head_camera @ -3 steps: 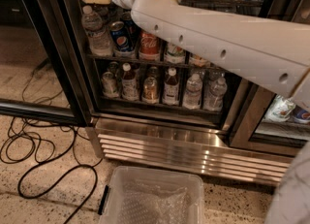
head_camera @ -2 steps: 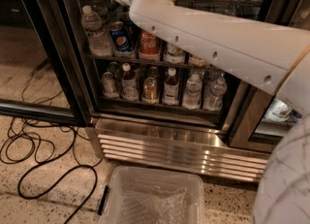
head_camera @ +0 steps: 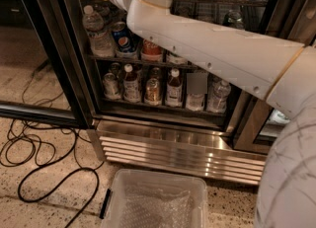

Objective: Pick coke can from top shelf of fridge

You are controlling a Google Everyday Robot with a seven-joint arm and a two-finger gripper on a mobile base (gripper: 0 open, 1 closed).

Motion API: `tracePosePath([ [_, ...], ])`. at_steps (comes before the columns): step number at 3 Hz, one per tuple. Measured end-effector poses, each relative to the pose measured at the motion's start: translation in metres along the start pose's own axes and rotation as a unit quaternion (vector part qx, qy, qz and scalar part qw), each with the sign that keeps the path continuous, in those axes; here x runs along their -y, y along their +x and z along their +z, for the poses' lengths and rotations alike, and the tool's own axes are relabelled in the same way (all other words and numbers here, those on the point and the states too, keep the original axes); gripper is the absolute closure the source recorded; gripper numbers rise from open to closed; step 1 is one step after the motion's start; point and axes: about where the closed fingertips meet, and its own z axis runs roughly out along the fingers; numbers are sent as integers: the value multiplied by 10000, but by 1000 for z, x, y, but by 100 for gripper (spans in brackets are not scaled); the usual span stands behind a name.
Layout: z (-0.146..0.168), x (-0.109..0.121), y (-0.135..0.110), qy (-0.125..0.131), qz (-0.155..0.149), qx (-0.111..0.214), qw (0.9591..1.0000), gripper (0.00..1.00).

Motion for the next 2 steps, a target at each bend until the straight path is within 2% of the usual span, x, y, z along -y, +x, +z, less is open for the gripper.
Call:
tracePosePath([
  [1,2,-4,5,51,-21,38,10000,21],
  [2,4,8,-1,295,-105,169,9994,26],
])
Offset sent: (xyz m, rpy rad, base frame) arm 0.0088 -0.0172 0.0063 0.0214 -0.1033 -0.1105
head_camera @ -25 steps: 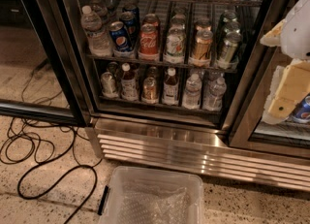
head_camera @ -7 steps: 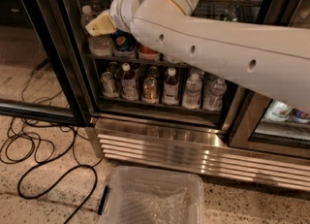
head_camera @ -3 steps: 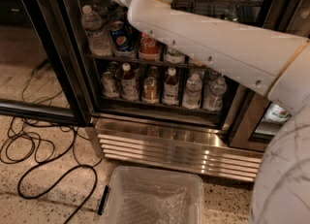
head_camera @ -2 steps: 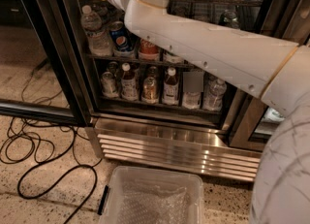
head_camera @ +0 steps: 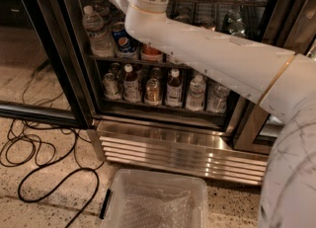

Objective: Pick coke can from top shelf of fridge

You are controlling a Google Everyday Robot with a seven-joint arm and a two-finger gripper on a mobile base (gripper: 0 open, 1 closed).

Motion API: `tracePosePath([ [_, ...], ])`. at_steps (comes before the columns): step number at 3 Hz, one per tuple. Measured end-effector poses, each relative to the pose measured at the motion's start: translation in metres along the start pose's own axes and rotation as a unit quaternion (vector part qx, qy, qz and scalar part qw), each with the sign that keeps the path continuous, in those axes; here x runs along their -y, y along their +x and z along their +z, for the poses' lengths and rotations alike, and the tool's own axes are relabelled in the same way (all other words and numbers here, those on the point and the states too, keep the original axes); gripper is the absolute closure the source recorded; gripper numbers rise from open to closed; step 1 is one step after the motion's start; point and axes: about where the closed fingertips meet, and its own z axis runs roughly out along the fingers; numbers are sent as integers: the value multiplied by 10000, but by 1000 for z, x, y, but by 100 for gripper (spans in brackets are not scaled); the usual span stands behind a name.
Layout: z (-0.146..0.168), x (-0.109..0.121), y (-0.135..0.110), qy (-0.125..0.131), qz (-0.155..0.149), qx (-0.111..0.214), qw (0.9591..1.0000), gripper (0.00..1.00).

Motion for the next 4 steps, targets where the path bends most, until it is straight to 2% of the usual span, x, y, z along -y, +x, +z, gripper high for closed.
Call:
tracePosePath([
  [2,-1,29,-19,522,-217,282,9980,29],
  [3,1,38,-24,662,-273,334,9969,28],
  [4,13,39,-18,669,-250,257,9971,28],
])
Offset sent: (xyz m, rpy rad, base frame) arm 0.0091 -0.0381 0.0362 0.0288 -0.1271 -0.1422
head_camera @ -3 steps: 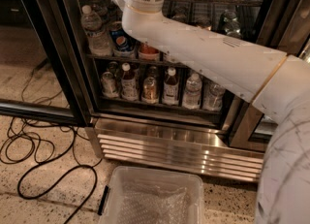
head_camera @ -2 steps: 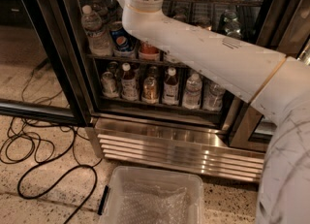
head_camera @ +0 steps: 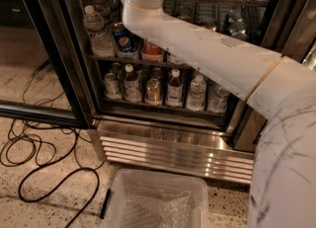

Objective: Pick coke can from top shelf of fridge

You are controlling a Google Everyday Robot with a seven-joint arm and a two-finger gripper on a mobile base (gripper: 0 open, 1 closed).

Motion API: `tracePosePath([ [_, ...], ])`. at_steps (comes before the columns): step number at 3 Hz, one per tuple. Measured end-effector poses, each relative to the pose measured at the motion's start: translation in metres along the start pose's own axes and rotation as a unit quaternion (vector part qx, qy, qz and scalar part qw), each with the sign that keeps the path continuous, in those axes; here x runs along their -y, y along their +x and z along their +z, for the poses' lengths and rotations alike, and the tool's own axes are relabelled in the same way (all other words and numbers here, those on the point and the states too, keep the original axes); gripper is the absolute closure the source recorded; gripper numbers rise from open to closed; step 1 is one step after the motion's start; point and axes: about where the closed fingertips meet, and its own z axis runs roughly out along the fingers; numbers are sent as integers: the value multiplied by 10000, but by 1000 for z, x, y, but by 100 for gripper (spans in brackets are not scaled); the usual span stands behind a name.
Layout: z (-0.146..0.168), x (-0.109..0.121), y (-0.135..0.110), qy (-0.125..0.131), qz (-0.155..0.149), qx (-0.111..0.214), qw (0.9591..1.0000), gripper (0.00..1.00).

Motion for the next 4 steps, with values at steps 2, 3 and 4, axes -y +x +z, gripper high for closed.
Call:
tracePosePath([
  [2,13,-5,8,-64,84,-110,9999,46],
  [3,13,-5,8,-64,84,-110,9999,69],
  [4,13,-5,8,-64,85,-110,9999,92],
])
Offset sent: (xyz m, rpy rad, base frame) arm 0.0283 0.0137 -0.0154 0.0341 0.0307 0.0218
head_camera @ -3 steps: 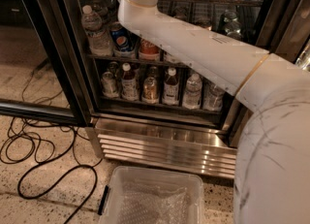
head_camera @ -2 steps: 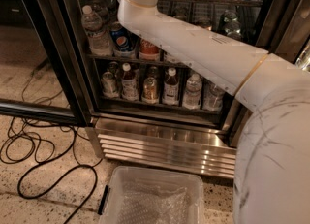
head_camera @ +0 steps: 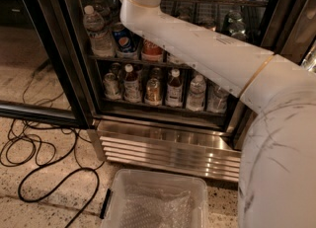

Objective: Pick coke can from top shelf of fridge

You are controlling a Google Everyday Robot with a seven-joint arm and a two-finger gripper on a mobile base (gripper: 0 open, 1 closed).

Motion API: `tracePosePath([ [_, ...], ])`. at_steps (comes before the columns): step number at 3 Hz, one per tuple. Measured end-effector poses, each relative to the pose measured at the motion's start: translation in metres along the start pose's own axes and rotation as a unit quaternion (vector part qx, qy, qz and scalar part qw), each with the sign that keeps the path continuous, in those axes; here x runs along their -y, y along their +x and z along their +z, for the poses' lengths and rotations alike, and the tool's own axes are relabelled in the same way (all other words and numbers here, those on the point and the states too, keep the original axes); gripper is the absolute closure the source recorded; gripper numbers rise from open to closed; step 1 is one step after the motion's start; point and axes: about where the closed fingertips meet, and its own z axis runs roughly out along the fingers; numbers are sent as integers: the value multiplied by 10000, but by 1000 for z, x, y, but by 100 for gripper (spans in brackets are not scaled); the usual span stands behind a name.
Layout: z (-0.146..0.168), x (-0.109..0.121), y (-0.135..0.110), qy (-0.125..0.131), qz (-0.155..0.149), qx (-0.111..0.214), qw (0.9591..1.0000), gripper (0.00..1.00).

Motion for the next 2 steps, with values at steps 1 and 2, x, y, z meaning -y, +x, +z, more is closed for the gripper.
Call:
tracePosePath([
  [1,-7,0,-9,-32,255,-24,9997,100],
  [2,-9,1,-11,-33,331,-36,9994,100],
])
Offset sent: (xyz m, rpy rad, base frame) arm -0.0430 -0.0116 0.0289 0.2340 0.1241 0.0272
